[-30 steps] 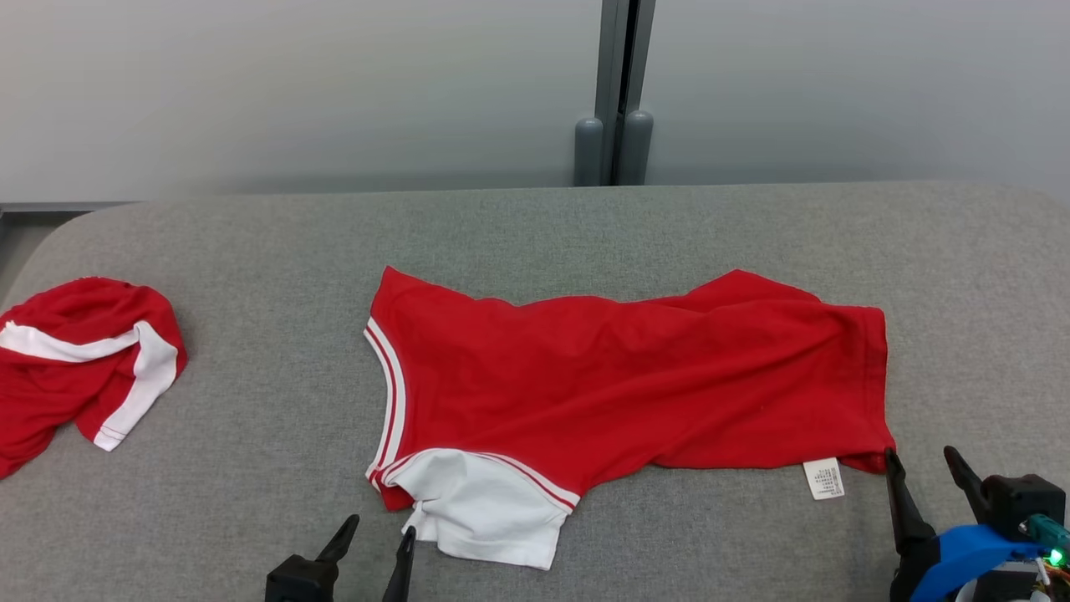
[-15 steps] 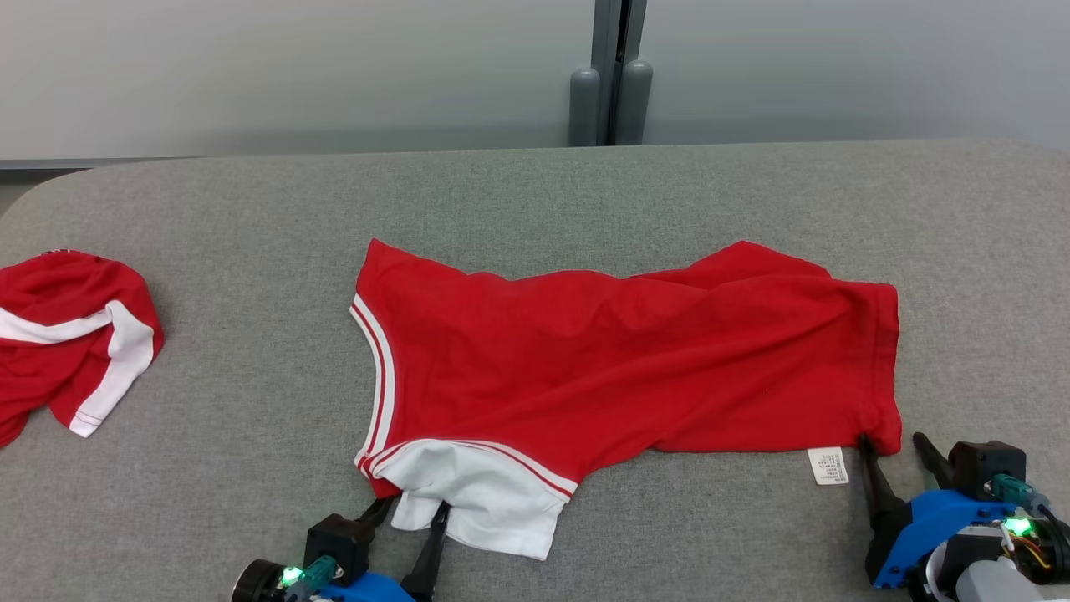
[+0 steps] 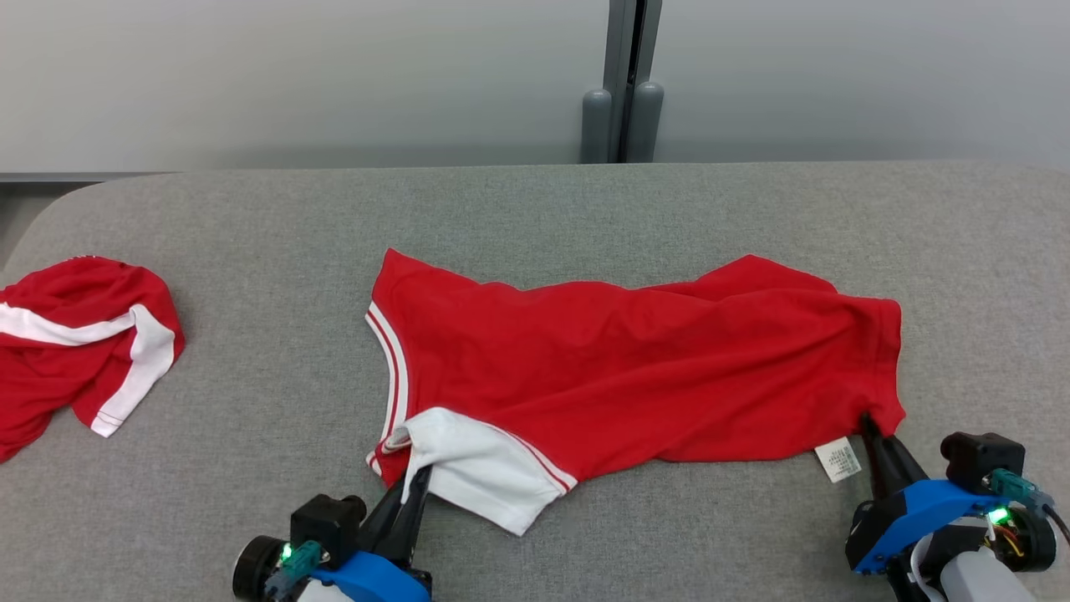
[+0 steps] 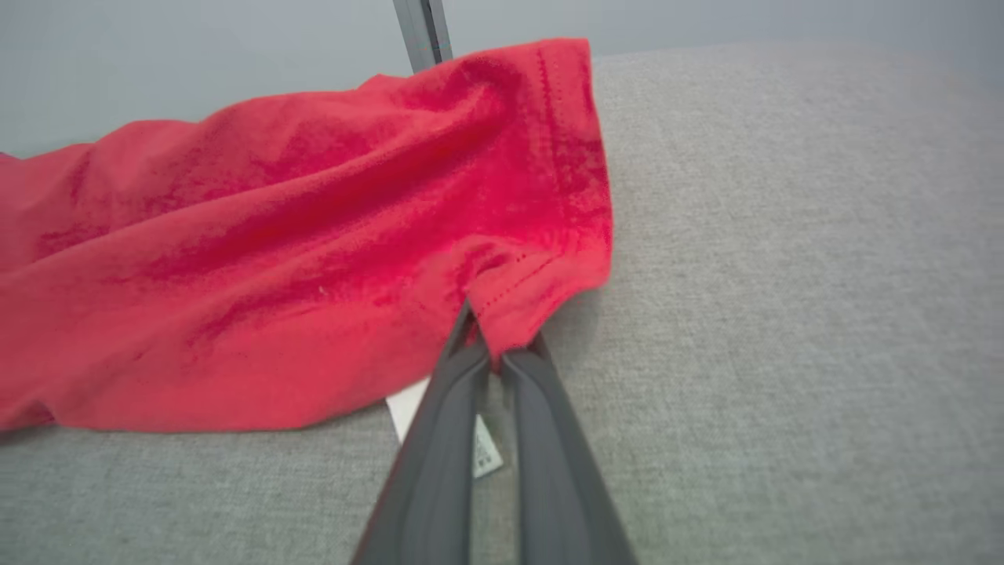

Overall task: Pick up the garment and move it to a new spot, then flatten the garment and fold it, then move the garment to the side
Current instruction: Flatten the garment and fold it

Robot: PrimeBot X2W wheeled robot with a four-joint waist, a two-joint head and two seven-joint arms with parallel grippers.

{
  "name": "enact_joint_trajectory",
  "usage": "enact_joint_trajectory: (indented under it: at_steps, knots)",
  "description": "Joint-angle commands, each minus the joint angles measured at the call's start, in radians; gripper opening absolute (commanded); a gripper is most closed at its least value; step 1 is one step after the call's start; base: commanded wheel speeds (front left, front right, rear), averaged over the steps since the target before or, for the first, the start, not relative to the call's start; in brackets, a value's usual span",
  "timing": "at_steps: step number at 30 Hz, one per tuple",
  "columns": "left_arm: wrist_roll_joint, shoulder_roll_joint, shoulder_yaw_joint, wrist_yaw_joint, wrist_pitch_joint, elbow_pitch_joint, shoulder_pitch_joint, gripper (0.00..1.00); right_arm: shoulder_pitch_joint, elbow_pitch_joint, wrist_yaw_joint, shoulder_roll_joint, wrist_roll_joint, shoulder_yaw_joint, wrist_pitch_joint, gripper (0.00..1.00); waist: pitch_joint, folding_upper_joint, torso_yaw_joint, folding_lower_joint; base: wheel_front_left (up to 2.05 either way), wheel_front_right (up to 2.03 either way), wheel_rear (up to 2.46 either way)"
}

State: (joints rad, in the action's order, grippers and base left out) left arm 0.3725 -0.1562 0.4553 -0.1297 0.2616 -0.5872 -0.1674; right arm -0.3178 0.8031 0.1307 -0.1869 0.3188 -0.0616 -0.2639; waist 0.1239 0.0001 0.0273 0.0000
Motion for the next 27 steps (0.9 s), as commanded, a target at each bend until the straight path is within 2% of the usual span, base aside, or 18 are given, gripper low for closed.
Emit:
enact_joint_trajectory:
  at_steps: [1,8,10,12,14,19,21,23,27]
  knots:
    - [0.000,-0.007,-0.017,0.000,0.004,0.046,0.013,0.00,0.023,-0.041,0.000,-0.009,0.016,-0.008,0.000,0.00,-0.004,-0.0001,0.001,0.0000,0.00,0.00,0.00]
    - [0.023,-0.070,-0.058,0.000,-0.006,0.273,-0.056,0.00,-0.030,-0.220,0.000,-0.046,0.082,-0.050,-0.001,0.00,0.002,-0.0001,0.000,0.0000,0.00,0.00,0.00]
    - [0.006,-0.120,-0.069,0.000,-0.036,0.312,-0.122,0.00,-0.084,-0.240,0.000,-0.061,0.106,-0.078,0.001,0.00,0.016,-0.0001,-0.008,0.0000,0.00,0.00,0.00]
    - [0.032,-0.131,-0.071,0.000,-0.065,0.343,-0.208,0.00,-0.161,-0.241,0.000,-0.084,0.121,-0.102,0.007,0.00,0.033,-0.0001,-0.012,0.0000,0.00,0.00,0.00]
    - [0.036,-0.168,-0.067,0.000,-0.100,0.356,-0.314,0.00,-0.257,-0.228,0.000,-0.094,0.146,-0.123,0.025,0.00,0.061,-0.0001,-0.025,0.0000,0.00,0.00,0.00]
    - [0.071,-0.231,-0.037,0.000,-0.168,0.303,-0.633,0.00,-0.551,-0.144,0.000,-0.125,0.179,-0.185,0.064,0.00,0.164,-0.0001,-0.050,0.0000,0.00,0.00,0.00]
    - [0.108,-0.231,-0.033,0.000,-0.180,0.260,-0.768,0.00,-0.677,-0.098,0.000,-0.123,0.213,-0.189,0.082,0.00,0.211,-0.0001,-0.058,0.0000,0.00,0.00,0.00]
    - [0.100,-0.255,-0.001,0.000,-0.193,0.204,-0.914,0.00,-0.803,-0.043,0.000,-0.119,0.258,-0.175,0.094,0.00,0.252,-0.0001,-0.065,0.0000,0.00,0.00,0.00]
    - [0.152,-0.237,0.024,0.000,-0.186,0.075,-1.180,0.00,-1.030,0.067,0.000,-0.135,0.305,-0.149,0.103,0.00,0.309,-0.0001,-0.067,0.0000,0.00,0.00,0.00]
